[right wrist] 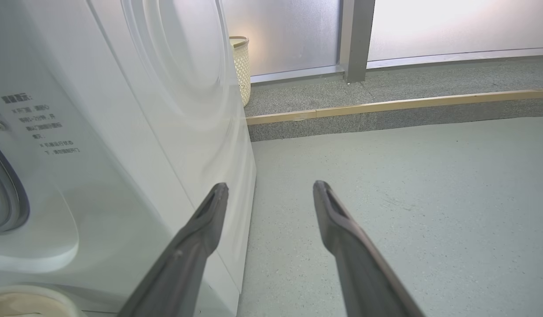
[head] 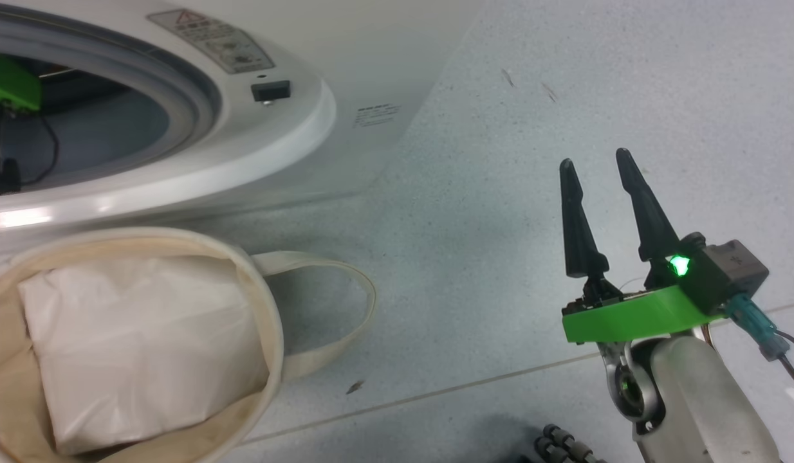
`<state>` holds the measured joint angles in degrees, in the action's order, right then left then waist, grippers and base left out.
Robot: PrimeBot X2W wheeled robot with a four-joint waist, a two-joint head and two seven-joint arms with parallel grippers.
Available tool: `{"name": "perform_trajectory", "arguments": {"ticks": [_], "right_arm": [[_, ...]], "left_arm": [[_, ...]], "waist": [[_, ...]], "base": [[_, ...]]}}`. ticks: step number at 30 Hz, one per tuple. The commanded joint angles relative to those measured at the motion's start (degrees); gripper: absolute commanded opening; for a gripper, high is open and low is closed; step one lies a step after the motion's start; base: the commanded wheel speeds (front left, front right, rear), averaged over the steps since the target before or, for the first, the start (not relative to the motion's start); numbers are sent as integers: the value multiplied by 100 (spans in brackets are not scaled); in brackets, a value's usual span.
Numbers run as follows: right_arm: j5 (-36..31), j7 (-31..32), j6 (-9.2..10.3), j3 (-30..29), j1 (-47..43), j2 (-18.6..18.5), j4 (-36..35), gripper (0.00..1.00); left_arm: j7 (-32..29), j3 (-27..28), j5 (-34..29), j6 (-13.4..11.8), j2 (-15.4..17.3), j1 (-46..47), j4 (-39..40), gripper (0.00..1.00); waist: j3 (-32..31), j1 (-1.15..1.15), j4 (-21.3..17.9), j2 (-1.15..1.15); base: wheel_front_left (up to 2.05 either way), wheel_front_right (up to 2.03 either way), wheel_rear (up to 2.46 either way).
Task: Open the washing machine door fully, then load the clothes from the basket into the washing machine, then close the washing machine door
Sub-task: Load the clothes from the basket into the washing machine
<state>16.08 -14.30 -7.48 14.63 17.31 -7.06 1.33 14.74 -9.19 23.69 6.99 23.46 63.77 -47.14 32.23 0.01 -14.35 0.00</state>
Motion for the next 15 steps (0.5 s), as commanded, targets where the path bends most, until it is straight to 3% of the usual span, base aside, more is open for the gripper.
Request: {"name": "perform_trajectory", "arguments": {"ticks": [1,5,11,12,13,14,15], "right_arm": [[-53,-70,-1,73,-50,40,-177,100],[-59,-70,-1,69,-57,56,-166,100],[-45,-70,-1,106,-42,73,-132,100],[-38,-70,-1,106,-48,75,-123,100],[-38,-70,-1,115,-55,76,-105,100],[-33,-70,-1,125,-57,80,-90,100],[-26,-70,-1,134,-57,85,-77,100]], "left_arm": [[26,234,-106,-32,220,-110,131,0],[26,413,-273,-5,101,-191,65,0],[26,414,-479,36,7,-20,-753,1],[26,365,-513,40,11,40,-860,20],[26,352,-496,42,1,96,-978,69],[26,312,-473,44,-14,139,-1153,100],[25,222,-484,46,-16,192,-1347,100]], "waist": [[31,-1,-36,0],[32,-1,-49,0],[-17,-1,-95,0],[-20,-1,-98,0],[-26,-1,-102,0],[-36,-1,-107,0],[-46,-1,-113,0]], "base": [[0,0,0],[0,0,0],[0,0,0],[0,0,0],[0,0,0],[0,0,0],[0,0,0]]}}
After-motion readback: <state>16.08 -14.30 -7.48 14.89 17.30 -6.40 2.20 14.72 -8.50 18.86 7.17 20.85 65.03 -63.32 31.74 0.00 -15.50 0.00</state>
